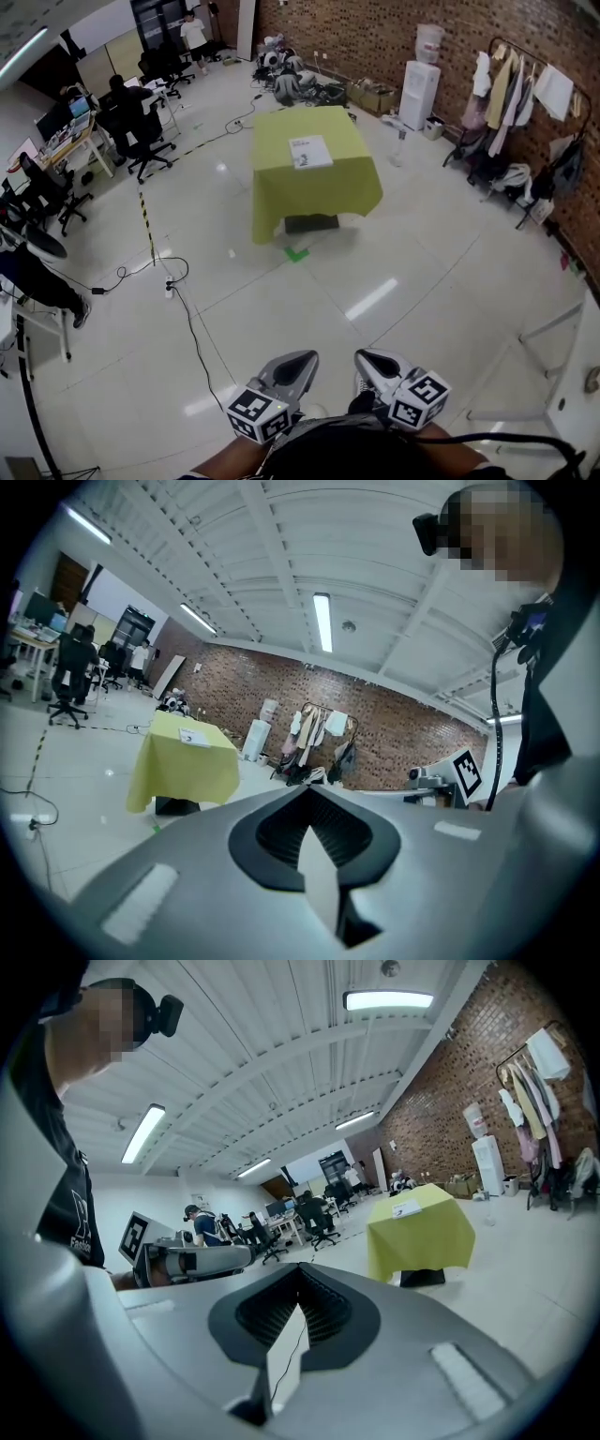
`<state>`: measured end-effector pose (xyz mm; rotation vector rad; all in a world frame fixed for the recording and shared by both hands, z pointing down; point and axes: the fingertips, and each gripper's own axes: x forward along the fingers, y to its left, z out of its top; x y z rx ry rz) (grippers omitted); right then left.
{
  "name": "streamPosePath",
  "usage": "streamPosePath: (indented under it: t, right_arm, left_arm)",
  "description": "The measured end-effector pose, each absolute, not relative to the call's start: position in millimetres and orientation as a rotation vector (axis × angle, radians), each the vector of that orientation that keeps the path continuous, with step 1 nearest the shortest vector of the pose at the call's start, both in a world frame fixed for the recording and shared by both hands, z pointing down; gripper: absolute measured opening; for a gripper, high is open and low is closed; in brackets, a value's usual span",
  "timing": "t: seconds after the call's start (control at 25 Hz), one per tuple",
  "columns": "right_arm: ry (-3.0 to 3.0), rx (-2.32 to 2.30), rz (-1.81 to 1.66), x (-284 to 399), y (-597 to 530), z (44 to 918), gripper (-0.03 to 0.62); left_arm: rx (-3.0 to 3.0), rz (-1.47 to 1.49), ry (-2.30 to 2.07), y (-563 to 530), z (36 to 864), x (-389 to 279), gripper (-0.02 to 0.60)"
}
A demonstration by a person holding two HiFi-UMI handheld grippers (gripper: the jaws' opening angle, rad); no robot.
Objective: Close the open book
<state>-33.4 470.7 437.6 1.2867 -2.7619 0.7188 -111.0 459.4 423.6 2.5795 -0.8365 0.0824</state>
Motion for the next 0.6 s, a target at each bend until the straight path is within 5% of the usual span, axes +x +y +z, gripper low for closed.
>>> streamPosePath:
  t: [0.6]
  right_arm:
    - [-2.876, 1.135, 0.61, 56.0, 363.8, 415.5, 0.006]
  left_arm:
    - [2.588, 0.042, -0.948, 367.1, 403.0, -12.4, 0.008]
